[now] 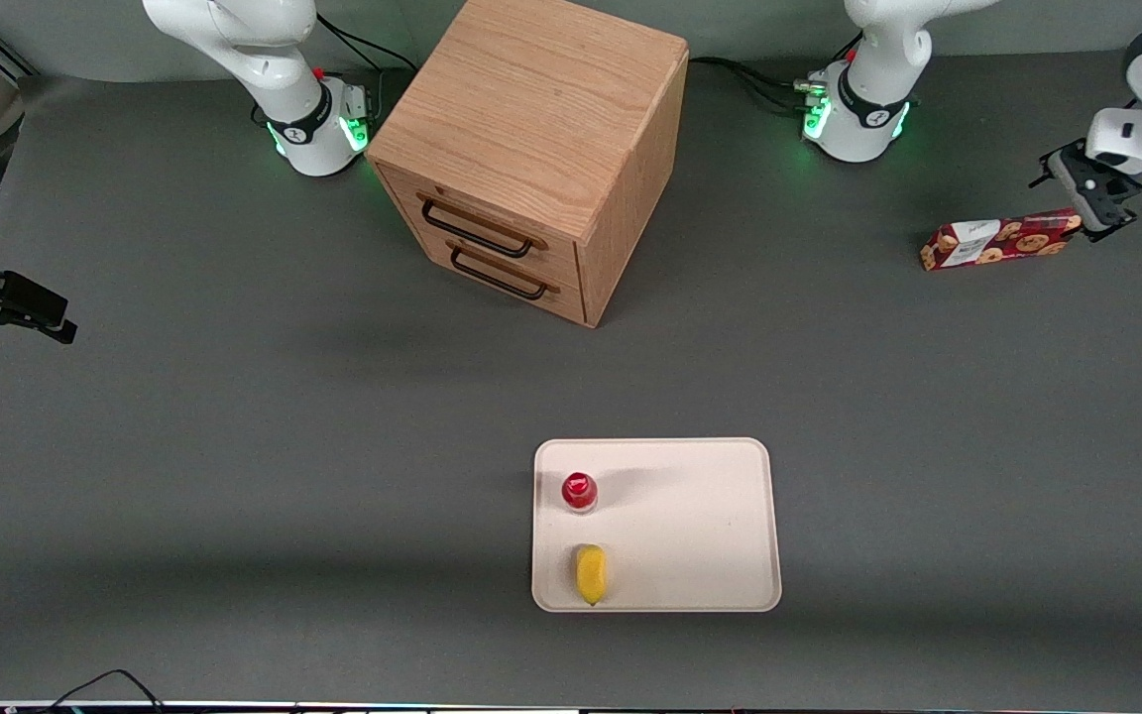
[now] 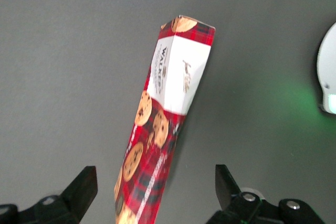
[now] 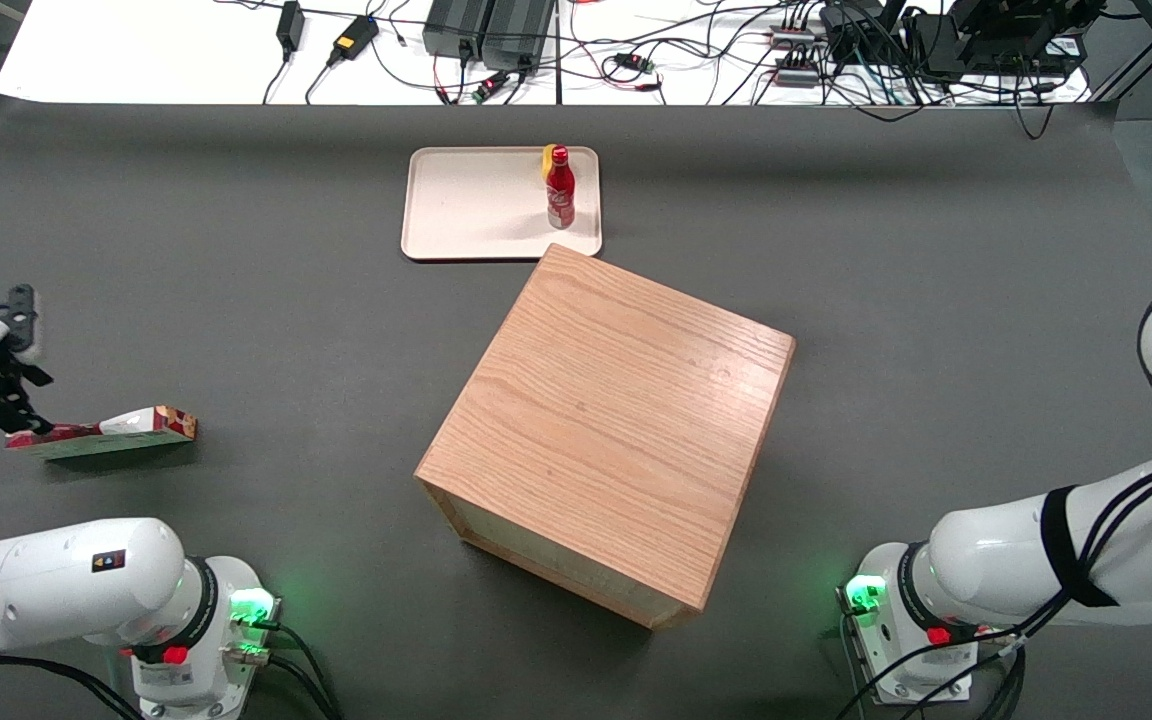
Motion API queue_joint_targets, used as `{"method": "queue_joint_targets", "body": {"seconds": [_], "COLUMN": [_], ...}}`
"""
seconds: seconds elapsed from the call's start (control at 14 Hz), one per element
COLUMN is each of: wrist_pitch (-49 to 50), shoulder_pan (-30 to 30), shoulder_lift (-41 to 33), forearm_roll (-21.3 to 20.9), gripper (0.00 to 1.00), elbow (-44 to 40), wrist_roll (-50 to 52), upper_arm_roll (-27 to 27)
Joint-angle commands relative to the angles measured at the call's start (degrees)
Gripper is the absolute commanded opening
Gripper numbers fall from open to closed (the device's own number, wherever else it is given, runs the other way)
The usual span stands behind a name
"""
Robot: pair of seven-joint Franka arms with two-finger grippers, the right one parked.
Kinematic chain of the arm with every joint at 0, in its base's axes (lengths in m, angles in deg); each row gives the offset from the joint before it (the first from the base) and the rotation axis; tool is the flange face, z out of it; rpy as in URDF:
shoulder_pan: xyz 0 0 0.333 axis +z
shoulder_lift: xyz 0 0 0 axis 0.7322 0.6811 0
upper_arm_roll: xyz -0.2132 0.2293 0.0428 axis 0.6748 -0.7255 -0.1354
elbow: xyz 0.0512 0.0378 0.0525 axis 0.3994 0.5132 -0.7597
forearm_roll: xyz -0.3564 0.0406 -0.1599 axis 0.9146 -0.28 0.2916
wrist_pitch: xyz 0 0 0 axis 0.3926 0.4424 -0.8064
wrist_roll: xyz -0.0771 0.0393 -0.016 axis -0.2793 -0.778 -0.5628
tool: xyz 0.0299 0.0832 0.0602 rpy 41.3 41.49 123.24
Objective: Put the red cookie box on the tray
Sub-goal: 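Close the left gripper on the end of the red cookie box, then lift the cookie box upright with the left gripper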
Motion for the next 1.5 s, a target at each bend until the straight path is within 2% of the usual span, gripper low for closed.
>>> {"method": "queue_joint_targets", "body": {"seconds": [0.0, 0.29, 0.5, 0.57, 0.64, 0.71, 0.86, 1.0, 1.43], "wrist_pitch": [-5.63, -16.18, -19.71, -19.54, -19.54, -19.63, -19.98, -19.98, -15.7], "shoulder_pan": [-0.05, -0.05, -0.05, -0.05, 0.04, 0.04, -0.05, -0.14, -0.84], "shoulder_lift": [1.15, 6.69, 10.12, 10.22, 10.3, 10.65, 11.44, 11.53, 11.45], "forearm_roll": [-0.81, -0.81, -0.81, -0.81, -0.81, -0.72, -0.72, -0.72, -0.72], "gripper": [1.0, 1.0, 1.0, 0.96, 0.89, 0.74, 0.3, 0.0, 0.0], "elbow": [2.74, 5.73, 5.73, 5.73, 5.82, 5.73, 5.73, 5.56, 2.23], "wrist_roll": [-0.45, -0.45, -0.45, -0.45, -0.45, -0.01, 0.26, 0.52, 5.34], "upper_arm_roll": [-0.28, -0.28, -0.28, -0.28, -0.28, -0.28, -0.28, -0.2, 0.33]}}
